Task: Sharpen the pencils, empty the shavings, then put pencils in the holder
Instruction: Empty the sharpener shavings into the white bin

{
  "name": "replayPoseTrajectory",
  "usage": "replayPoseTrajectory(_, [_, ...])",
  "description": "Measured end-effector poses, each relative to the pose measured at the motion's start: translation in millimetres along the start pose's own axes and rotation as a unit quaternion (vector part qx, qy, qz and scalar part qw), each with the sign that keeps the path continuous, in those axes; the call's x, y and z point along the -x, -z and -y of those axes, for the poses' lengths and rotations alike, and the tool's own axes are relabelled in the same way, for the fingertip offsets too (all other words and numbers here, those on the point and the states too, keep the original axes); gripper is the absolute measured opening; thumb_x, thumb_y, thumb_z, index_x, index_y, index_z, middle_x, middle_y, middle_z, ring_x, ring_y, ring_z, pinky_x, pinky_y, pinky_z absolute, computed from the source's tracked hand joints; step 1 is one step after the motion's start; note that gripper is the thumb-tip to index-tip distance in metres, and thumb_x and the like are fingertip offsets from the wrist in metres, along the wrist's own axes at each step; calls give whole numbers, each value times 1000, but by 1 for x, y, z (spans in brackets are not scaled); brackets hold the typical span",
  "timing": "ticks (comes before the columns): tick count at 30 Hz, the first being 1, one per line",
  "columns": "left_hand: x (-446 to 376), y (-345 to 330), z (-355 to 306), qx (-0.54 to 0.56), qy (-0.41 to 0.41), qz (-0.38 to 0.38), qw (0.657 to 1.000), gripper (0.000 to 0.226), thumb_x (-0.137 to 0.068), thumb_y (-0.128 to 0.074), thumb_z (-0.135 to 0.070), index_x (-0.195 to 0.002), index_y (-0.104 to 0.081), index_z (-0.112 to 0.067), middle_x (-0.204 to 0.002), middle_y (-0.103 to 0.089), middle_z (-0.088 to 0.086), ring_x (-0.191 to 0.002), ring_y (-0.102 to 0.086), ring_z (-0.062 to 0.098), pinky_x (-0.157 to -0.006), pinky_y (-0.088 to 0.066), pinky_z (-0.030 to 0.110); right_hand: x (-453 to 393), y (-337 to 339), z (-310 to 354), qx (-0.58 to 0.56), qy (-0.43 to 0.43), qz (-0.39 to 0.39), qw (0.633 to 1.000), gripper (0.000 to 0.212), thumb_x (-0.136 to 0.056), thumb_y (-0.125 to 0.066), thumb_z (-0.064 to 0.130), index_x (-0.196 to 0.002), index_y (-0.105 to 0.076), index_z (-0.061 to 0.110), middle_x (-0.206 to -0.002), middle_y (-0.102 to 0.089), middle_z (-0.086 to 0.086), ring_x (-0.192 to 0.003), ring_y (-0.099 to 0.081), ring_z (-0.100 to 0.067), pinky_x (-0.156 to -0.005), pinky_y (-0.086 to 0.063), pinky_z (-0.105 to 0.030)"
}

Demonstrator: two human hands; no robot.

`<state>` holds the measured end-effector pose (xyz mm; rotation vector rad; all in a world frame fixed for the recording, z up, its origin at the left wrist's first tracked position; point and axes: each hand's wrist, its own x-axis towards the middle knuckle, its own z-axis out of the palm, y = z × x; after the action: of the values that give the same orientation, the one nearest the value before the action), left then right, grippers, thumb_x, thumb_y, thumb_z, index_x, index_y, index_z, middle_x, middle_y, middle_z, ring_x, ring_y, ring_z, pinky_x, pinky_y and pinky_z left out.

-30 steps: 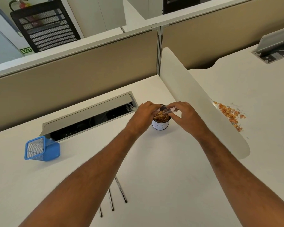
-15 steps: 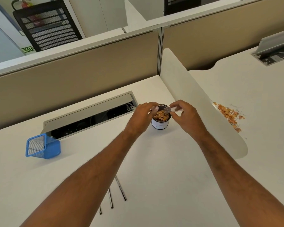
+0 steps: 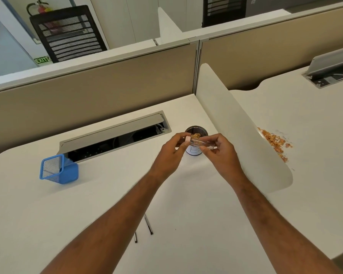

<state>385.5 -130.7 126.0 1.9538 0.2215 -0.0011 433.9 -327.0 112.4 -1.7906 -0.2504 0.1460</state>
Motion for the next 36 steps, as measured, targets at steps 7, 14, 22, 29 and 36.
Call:
replayPoseTrajectory(7, [43, 17, 5, -6, -16, 1, 1000, 23, -116, -56, -34, -136, -62, -46, -114, -68, -35, -107, -61, -23, -77, -59, 8, 36, -14, 14, 9, 4, 33, 999, 25, -92, -84, 13, -109, -72, 26, -114, -79, 13, -108, -75, -9, -89, -64, -27])
replayPoseTrajectory(14, [93, 37, 13, 22, -10, -6, 1000, 24, -116, -58, -33, -128, -62, -53, -116, -75, -20, -107, -69, -8, -80, -62, 13, 74, -32, 31, -2, -4, 61, 998, 25, -94, -82, 11, -110, -73, 28, -112, -80, 15, -105, -74, -7, -84, -60, -17])
replayPoseTrajectory(22, [158, 56, 24, 86, 18, -13, 996, 24, -111, -66, -36, -132, -73, -44, -119, -80, -16, -108, -75, 15, -81, -64, 25, 119, -50, 39, -37, -47, 115, 992, 21, -93, -82, 17, -106, -77, 33, -106, -82, 12, -93, -78, -14, -78, -65, -28])
replayPoseTrajectory(29, [199, 67, 41, 102, 43, -19, 994, 24, -110, -70, -32, -132, -76, -39, -119, -84, -8, -107, -76, 17, -81, -63, 24, 151, -67, 44, -67, -66, 151, 984, 22, -94, -81, 14, -103, -79, 34, -104, -84, 4, -90, -79, -15, -74, -64, -27])
replayPoseTrajectory(36, [226, 75, 53, 116, 57, -9, 992, 21, -107, -75, -22, -126, -80, -28, -110, -86, 3, -104, -80, 17, -81, -62, 24, 178, -83, 42, -64, -71, 174, 980, 23, -91, -82, 12, -104, -80, 31, -109, -83, 4, -92, -77, -15, -75, -63, -28])
